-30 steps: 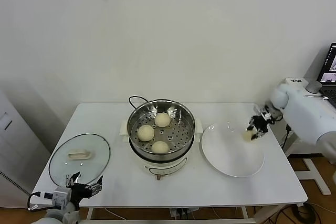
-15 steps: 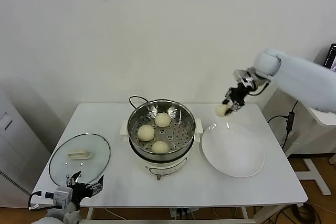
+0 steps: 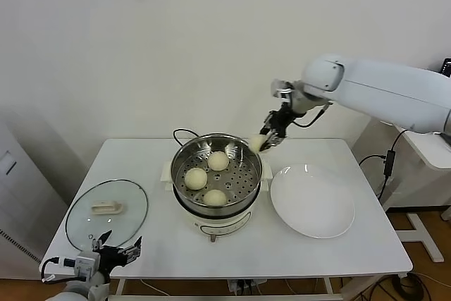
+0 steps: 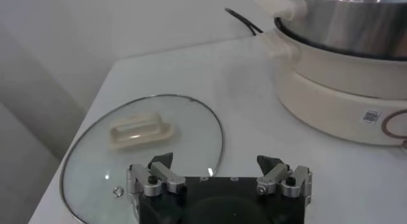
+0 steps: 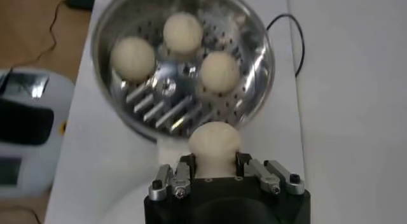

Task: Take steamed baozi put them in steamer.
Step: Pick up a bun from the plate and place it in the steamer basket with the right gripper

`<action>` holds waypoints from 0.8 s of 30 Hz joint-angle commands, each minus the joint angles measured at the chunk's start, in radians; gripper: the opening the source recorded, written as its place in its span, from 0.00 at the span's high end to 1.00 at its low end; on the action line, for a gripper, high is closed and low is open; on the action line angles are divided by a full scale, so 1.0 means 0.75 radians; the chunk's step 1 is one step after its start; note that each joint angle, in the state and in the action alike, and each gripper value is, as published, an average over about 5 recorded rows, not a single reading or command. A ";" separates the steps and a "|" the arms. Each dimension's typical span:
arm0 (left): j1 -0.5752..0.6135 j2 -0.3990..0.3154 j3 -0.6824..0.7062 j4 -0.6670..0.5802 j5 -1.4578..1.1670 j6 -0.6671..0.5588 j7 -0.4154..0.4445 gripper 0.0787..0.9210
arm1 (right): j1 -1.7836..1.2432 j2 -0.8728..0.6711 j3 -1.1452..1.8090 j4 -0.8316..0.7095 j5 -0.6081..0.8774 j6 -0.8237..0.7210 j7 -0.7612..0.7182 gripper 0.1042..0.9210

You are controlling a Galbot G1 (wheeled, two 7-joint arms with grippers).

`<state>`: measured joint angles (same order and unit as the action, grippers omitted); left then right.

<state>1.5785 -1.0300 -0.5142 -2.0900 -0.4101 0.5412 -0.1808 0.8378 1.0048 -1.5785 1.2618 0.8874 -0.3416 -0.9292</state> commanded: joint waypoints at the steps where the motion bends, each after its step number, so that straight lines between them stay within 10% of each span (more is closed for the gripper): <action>1: -0.003 0.002 0.004 0.002 0.000 0.002 -0.001 0.12 | -0.025 0.113 -0.040 0.109 0.166 -0.204 0.223 0.63; 24: -0.010 0.010 -0.004 0.009 -0.009 0.000 0.000 0.12 | -0.305 0.122 0.024 0.069 0.072 -0.250 0.369 0.63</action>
<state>1.5713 -1.0215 -0.5172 -2.0845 -0.4168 0.5413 -0.1810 0.6687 1.0880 -1.5731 1.3135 0.9448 -0.5094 -0.6941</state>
